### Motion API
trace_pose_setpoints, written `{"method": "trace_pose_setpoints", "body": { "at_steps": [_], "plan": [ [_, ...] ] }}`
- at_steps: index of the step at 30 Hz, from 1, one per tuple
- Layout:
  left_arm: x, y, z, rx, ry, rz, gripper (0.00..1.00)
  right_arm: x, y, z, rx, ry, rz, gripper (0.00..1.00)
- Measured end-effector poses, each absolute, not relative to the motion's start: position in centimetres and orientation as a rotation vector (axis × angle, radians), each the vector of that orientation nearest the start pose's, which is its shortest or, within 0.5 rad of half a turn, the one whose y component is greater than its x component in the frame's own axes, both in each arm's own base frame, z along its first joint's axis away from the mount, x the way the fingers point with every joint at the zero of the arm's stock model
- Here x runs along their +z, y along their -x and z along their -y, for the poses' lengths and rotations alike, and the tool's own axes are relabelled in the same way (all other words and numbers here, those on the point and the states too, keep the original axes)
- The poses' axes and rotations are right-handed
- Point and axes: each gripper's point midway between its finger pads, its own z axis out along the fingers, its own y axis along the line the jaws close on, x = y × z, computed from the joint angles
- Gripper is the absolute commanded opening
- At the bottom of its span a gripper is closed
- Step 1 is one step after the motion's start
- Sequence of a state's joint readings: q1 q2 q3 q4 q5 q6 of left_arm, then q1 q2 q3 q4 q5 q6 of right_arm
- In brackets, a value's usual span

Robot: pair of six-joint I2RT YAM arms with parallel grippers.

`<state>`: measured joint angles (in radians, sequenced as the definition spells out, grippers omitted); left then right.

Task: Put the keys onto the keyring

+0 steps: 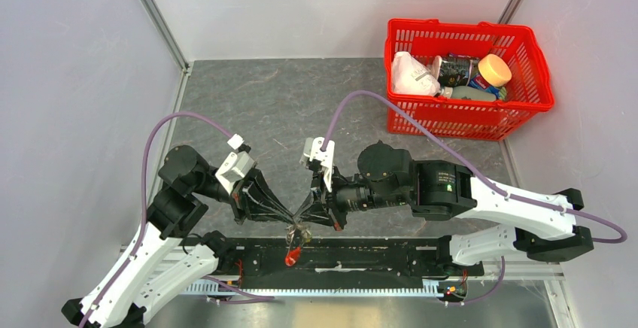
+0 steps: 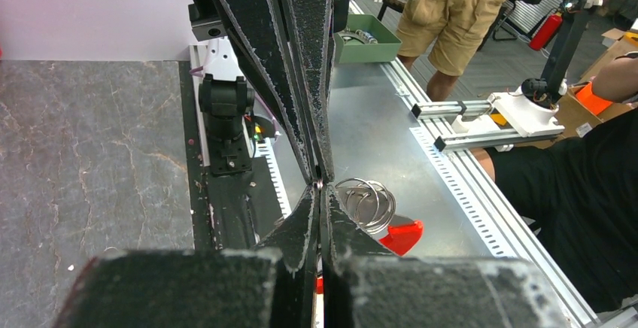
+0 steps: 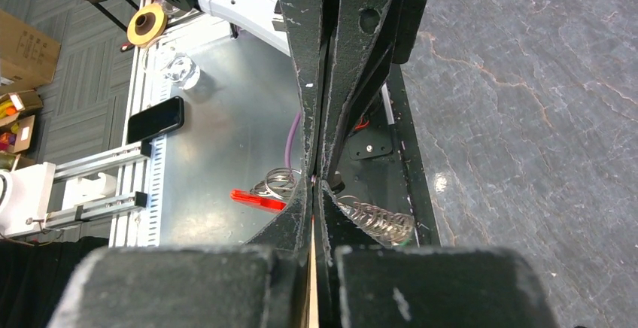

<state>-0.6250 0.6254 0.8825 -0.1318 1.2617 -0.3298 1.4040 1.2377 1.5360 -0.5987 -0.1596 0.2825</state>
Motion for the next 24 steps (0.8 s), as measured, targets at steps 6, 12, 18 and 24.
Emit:
{"method": "trace_pose_setpoints", "body": {
  "at_steps": [6, 12, 18, 24],
  "plan": [
    [36.5, -2.0, 22.5, -1.611, -1.312, -1.206, 0.11, 38.3, -2.5, -37.4, 1.253, 1.210, -1.665, 0.00],
    [37.7, -2.2, 22.3, -1.564, -1.241, -1.153, 0.27, 39.7, -2.8, -37.4, 1.271, 1.173, -1.579, 0.00],
    [39.6, -2.1, 21.8, -1.515, -1.161, -1.074, 0.39, 40.7, -2.9, -37.6, 1.284, 1.159, -1.530, 0.00],
    [41.3, -2.2, 21.1, -1.475, -1.048, -1.004, 0.41, 41.7, -3.0, -37.7, 1.293, 1.145, -1.485, 0.00]
  ]
}}
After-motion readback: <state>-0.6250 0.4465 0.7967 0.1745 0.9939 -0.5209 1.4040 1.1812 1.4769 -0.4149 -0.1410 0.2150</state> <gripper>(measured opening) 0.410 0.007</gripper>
